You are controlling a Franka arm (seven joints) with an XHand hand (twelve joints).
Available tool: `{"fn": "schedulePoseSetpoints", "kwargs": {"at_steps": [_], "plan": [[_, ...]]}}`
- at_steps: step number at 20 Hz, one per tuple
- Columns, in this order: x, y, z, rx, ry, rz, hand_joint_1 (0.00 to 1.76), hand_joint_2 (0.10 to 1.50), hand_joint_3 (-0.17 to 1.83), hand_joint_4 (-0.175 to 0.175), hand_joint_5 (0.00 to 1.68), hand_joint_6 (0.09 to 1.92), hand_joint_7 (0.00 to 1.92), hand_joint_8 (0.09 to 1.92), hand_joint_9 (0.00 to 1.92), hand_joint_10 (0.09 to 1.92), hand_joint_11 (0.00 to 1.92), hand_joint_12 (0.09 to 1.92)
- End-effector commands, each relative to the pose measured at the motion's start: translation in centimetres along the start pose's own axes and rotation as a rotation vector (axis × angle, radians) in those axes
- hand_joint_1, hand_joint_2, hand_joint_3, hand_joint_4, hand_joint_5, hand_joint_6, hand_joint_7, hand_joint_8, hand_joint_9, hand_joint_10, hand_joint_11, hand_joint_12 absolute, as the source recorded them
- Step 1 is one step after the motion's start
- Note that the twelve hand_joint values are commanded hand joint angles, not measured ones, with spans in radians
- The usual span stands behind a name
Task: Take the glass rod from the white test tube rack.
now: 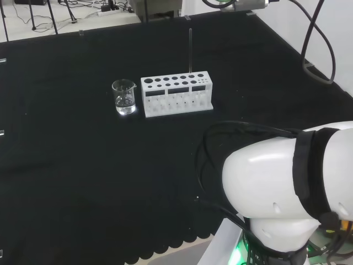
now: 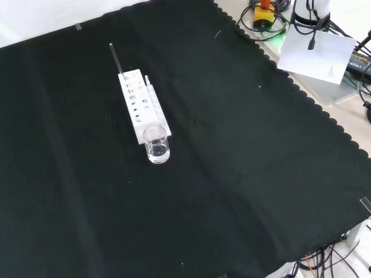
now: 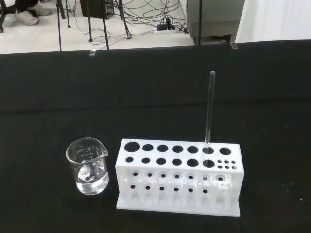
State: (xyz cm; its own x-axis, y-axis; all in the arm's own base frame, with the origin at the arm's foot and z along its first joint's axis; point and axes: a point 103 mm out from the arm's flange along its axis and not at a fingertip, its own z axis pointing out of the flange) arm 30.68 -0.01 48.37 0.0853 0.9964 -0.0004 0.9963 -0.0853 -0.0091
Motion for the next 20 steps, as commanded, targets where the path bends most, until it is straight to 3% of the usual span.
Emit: {"fn": "schedulePoseSetpoints", "kwargs": {"at_steps": [1,3,5,10,20], "plan": [[0.0,0.0,0.0,-0.011,-0.010,0.002,0.79,1.15,-0.07,-0.170,0.05,0.14,0.09,0.32,0.30,0.36,0.31,0.44],[0.1,0.0,0.0,-0.015,-0.016,0.004,0.65,1.20,-0.05,-0.170,0.02,0.09,0.02,0.21,0.07,0.26,0.07,0.30],[0.1,0.1,0.0,-0.018,-0.015,0.005,0.62,1.21,-0.04,-0.169,0.01,0.09,0.00,0.18,0.01,0.23,0.01,0.27],[-0.3,0.8,-0.1,-0.006,-0.003,0.003,0.61,1.22,-0.04,-0.169,0.01,0.09,0.00,0.18,0.00,0.23,0.00,0.26],[-2.5,6.8,0.3,-0.008,0.022,0.028,0.61,1.22,-0.06,-0.169,0.01,0.09,0.00,0.18,0.00,0.24,0.00,0.33]]}}
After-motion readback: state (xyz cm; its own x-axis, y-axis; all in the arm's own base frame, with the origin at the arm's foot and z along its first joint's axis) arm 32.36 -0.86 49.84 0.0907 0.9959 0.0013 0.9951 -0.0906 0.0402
